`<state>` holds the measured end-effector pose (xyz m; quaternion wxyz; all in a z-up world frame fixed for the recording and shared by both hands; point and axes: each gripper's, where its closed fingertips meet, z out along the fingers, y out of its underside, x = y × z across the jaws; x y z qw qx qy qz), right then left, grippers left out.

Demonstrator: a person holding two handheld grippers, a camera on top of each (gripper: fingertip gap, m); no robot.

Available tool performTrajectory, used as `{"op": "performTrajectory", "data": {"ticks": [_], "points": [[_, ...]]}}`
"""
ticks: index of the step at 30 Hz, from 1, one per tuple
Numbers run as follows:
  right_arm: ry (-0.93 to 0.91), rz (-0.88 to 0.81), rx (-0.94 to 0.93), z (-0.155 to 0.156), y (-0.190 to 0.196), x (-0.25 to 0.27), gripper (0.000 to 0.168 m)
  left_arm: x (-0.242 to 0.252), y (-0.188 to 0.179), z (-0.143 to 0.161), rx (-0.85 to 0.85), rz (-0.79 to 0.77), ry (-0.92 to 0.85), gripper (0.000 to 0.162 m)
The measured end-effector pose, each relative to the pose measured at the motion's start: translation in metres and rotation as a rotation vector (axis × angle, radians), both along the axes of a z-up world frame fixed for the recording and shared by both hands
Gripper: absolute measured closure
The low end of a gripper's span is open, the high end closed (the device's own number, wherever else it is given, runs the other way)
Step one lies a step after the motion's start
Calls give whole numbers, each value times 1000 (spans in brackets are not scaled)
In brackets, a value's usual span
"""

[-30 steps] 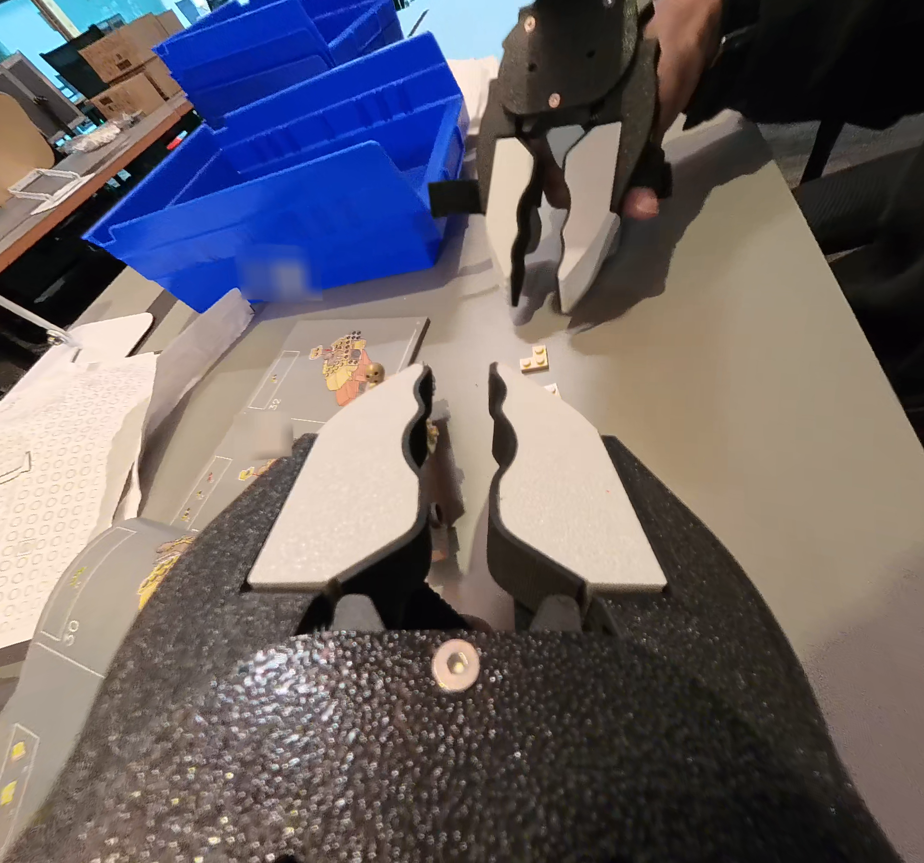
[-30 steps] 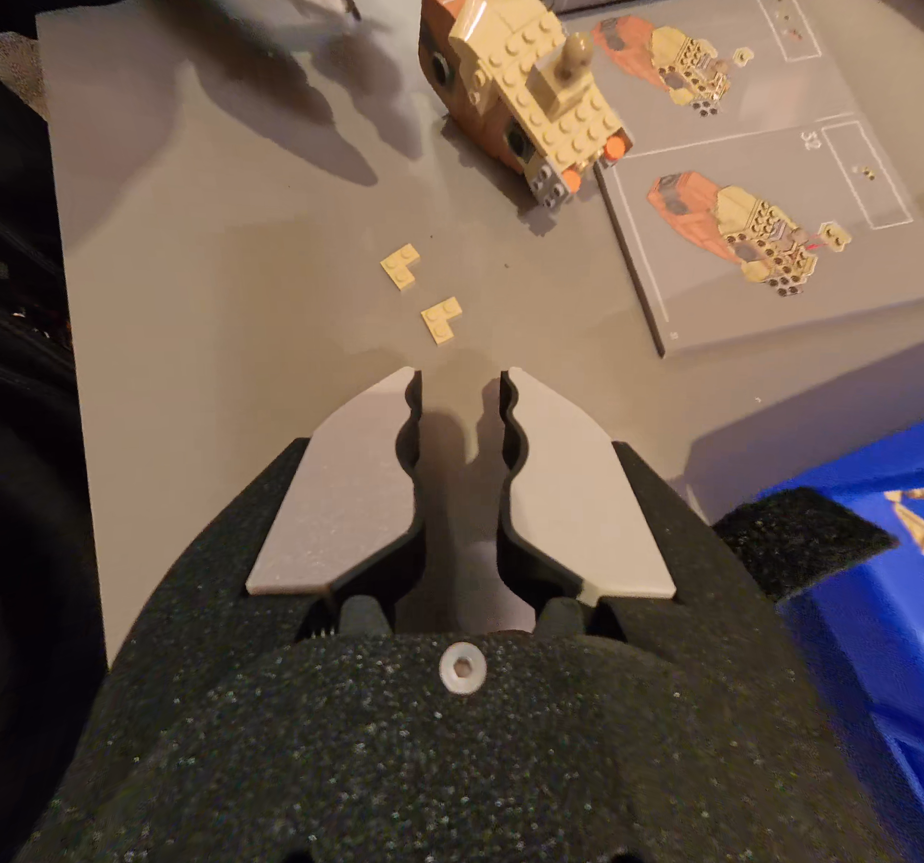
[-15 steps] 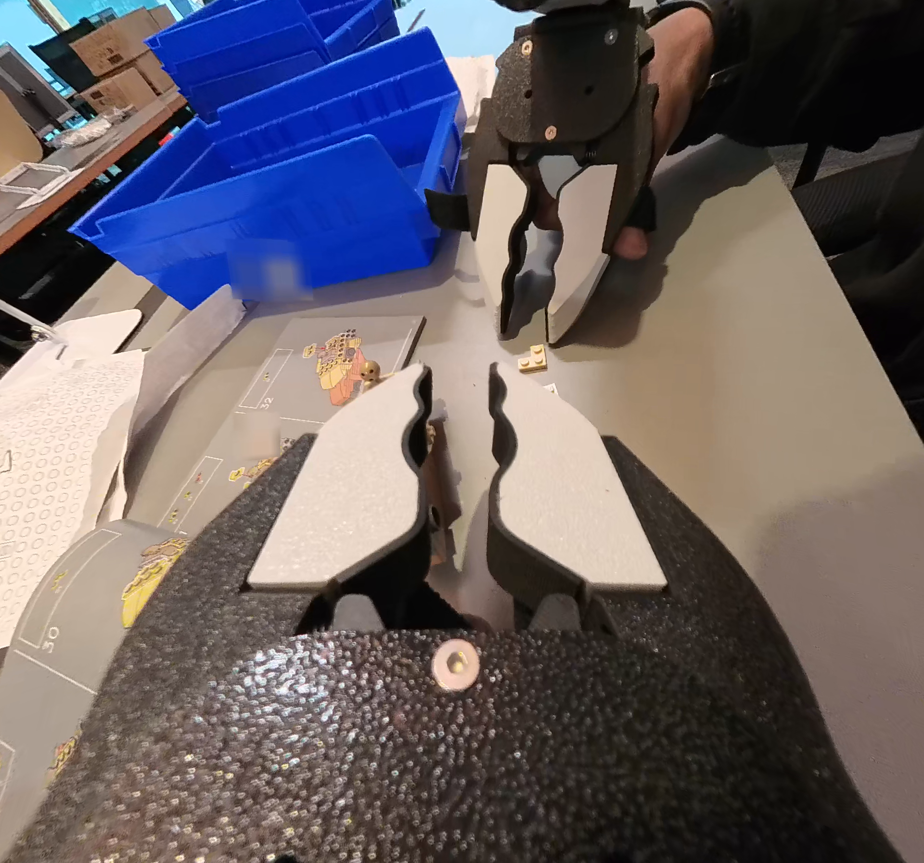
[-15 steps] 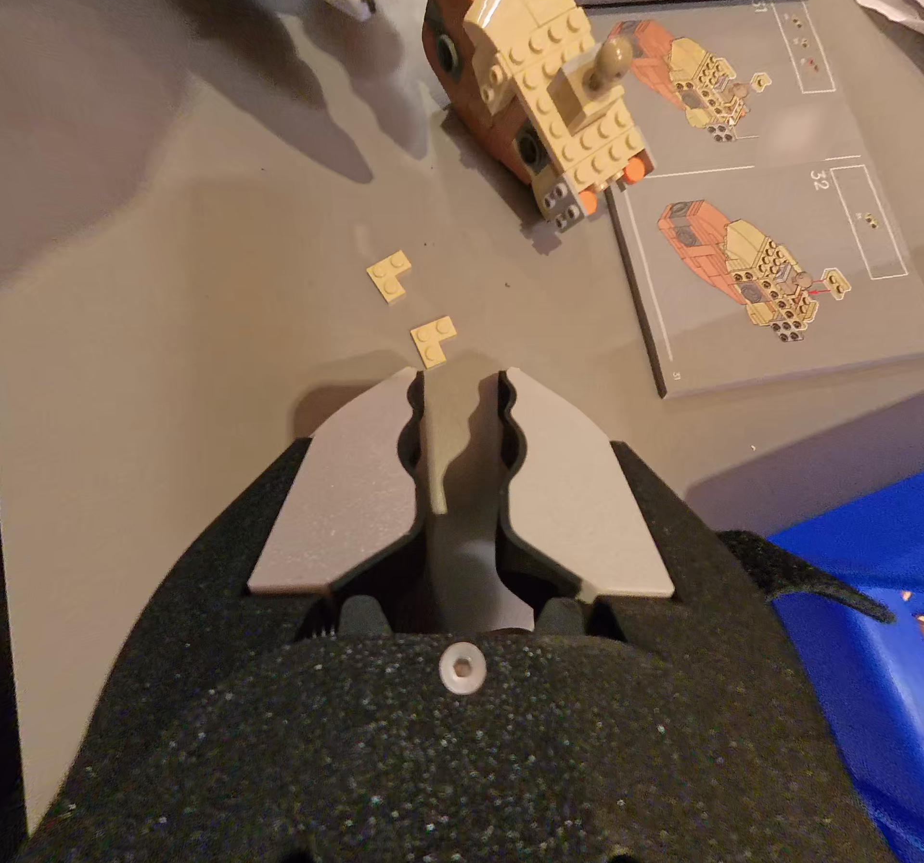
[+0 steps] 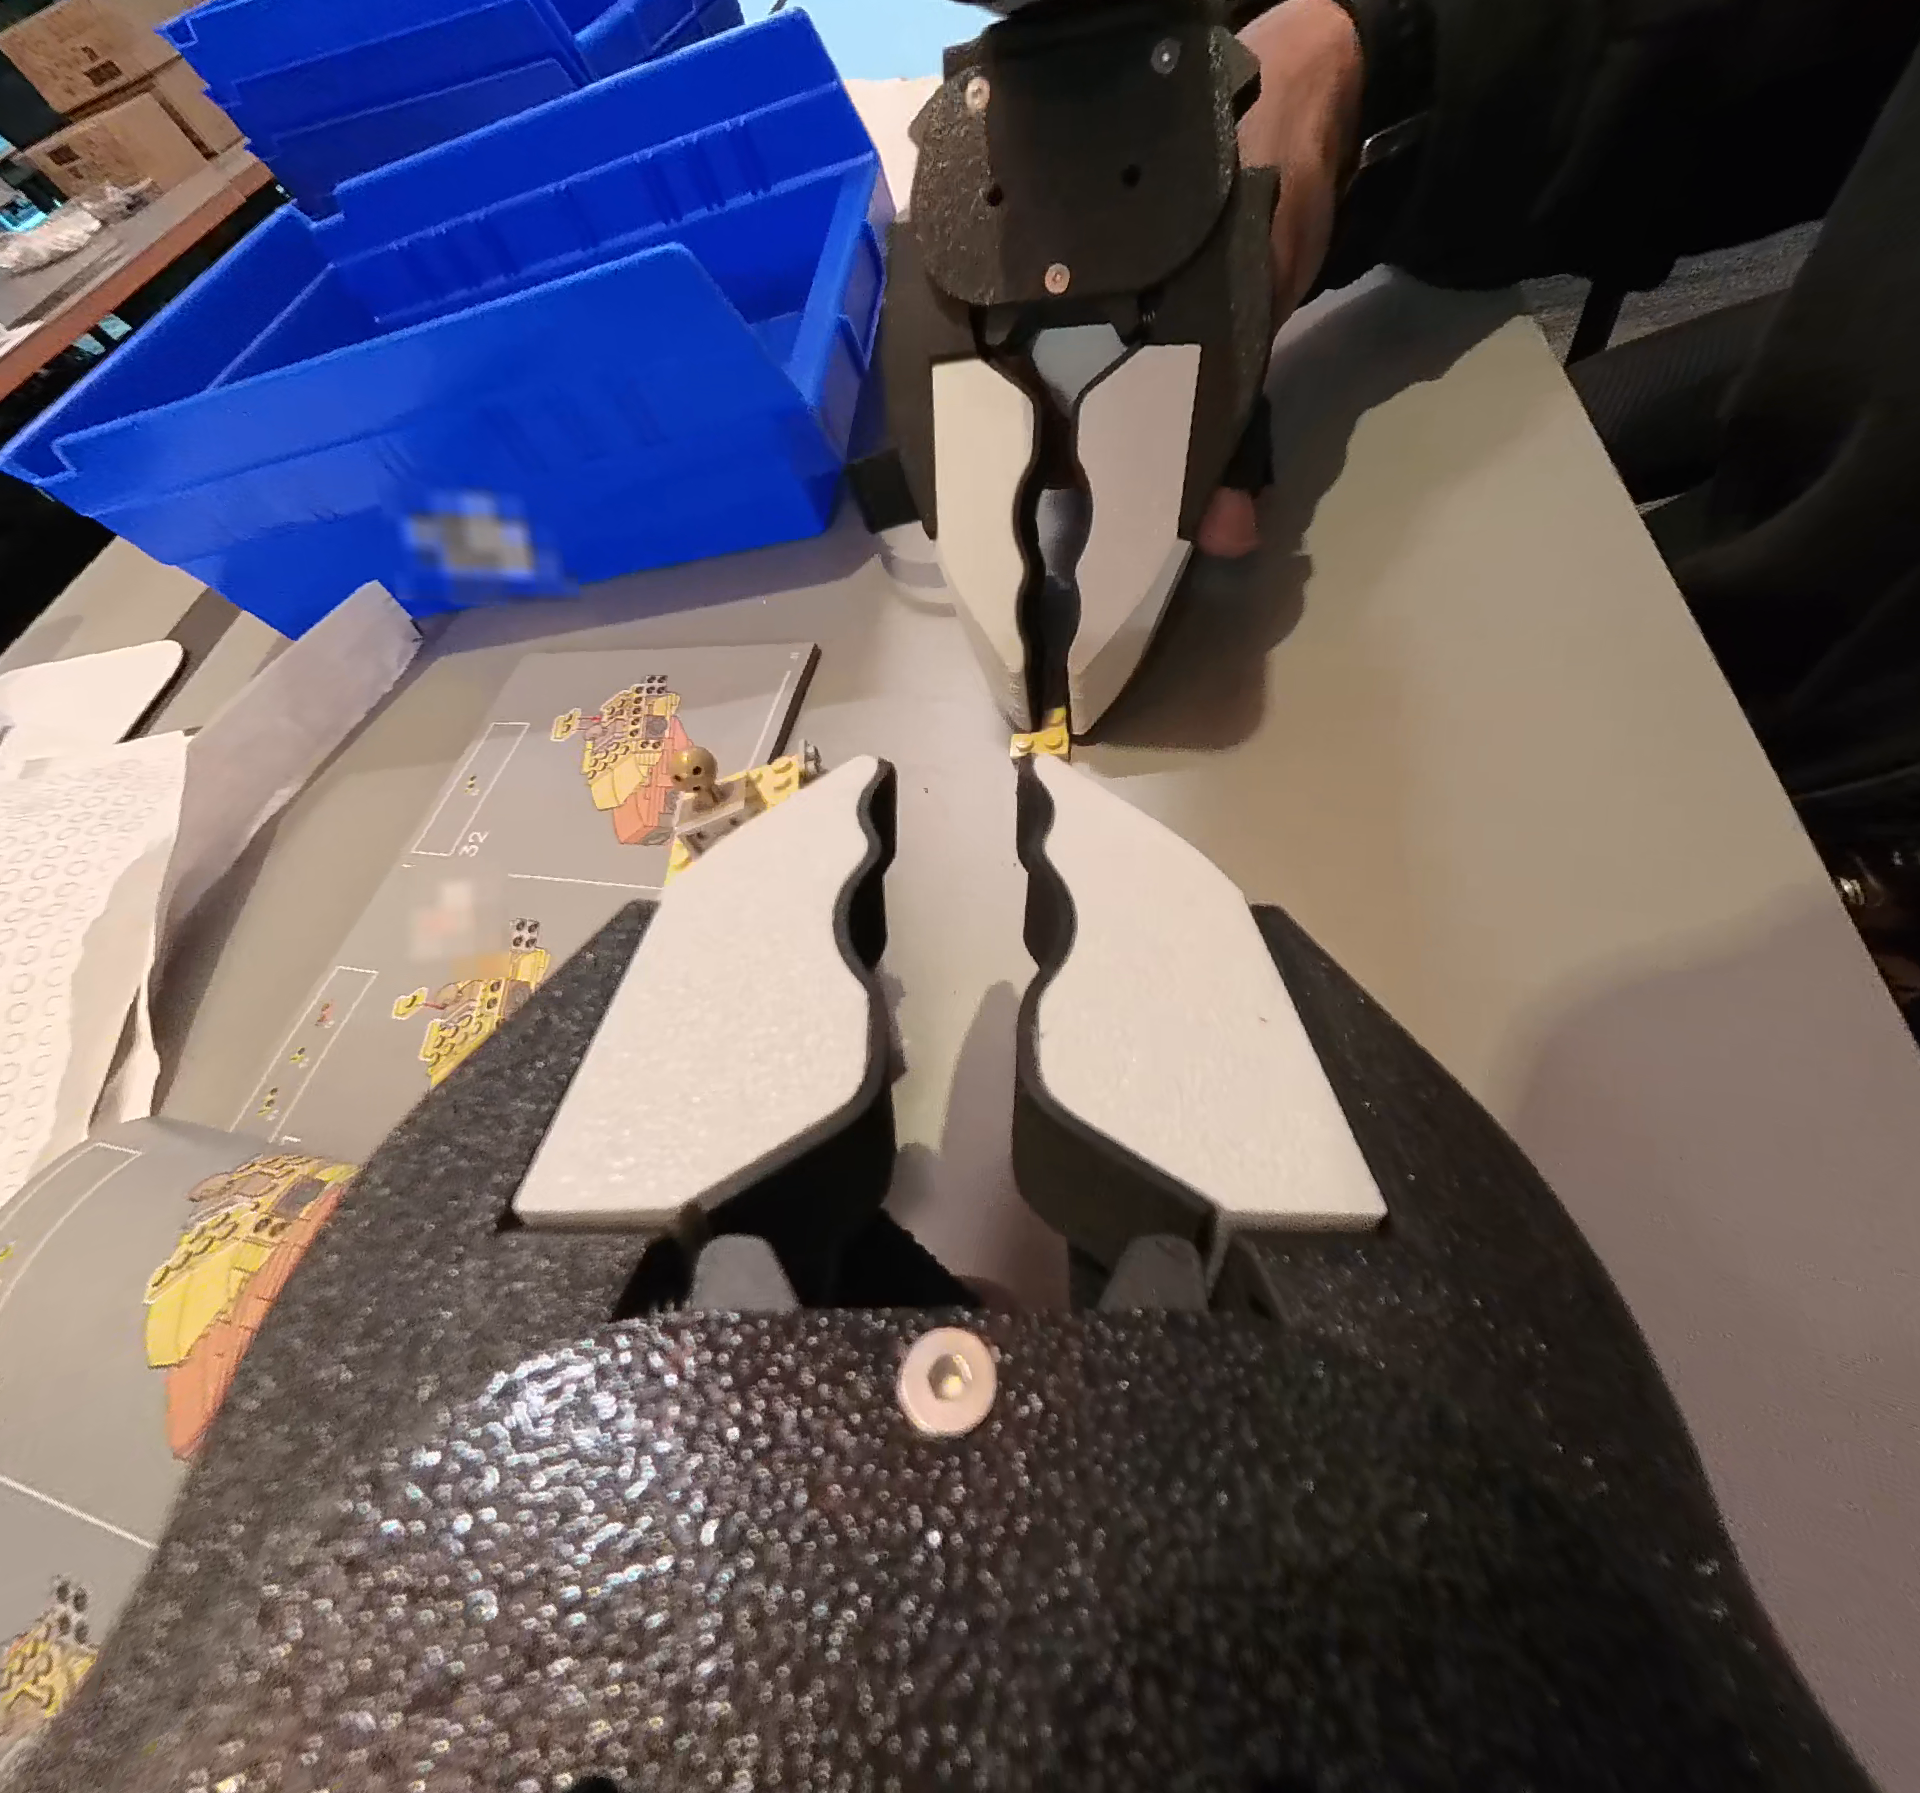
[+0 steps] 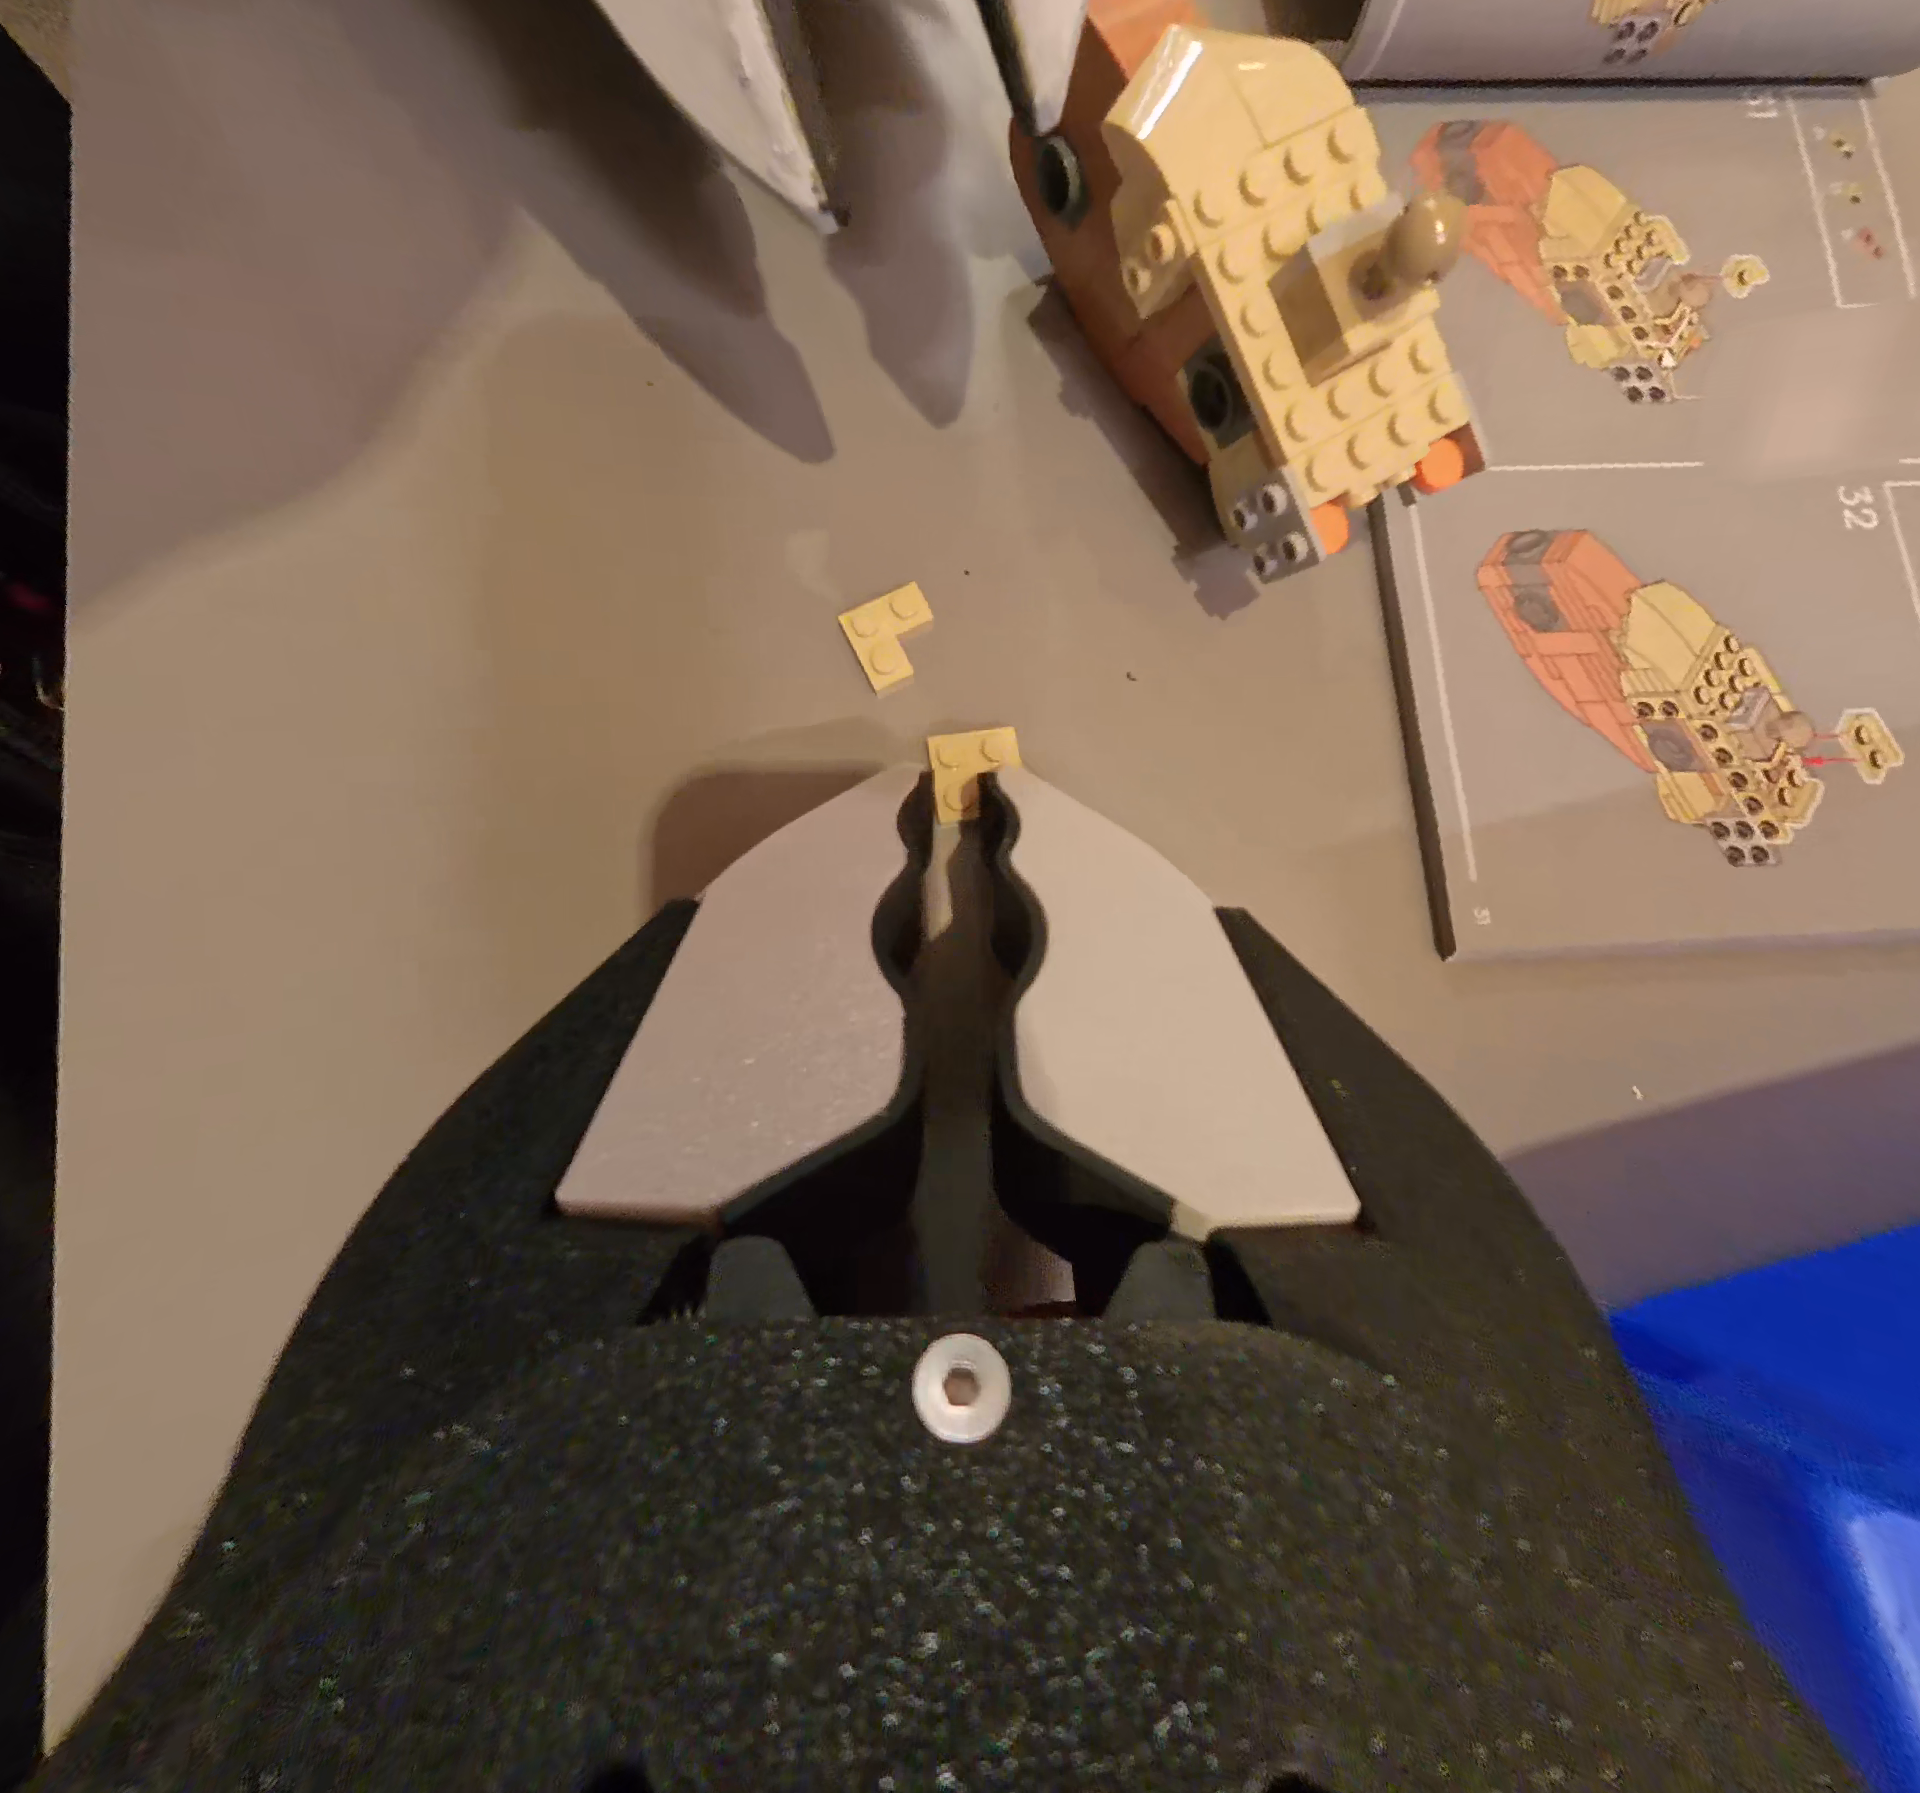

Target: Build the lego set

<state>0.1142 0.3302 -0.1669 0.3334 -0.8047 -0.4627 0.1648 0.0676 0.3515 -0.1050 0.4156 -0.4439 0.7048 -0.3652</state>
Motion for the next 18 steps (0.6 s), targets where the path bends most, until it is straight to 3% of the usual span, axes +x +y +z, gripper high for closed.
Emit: {"op": "performTrajectory", "data": {"ticks": [6,12,18], "points": [[44,17,41,9,5,-3,161,-3,6,3,-37,16,-9,140],[166,94,196,63,26,-29,161,-3,17,17,-174,60,-63,133],[127,226,232,70,30,-53,161,-5,17,15,-203,43,-50,132]]}}
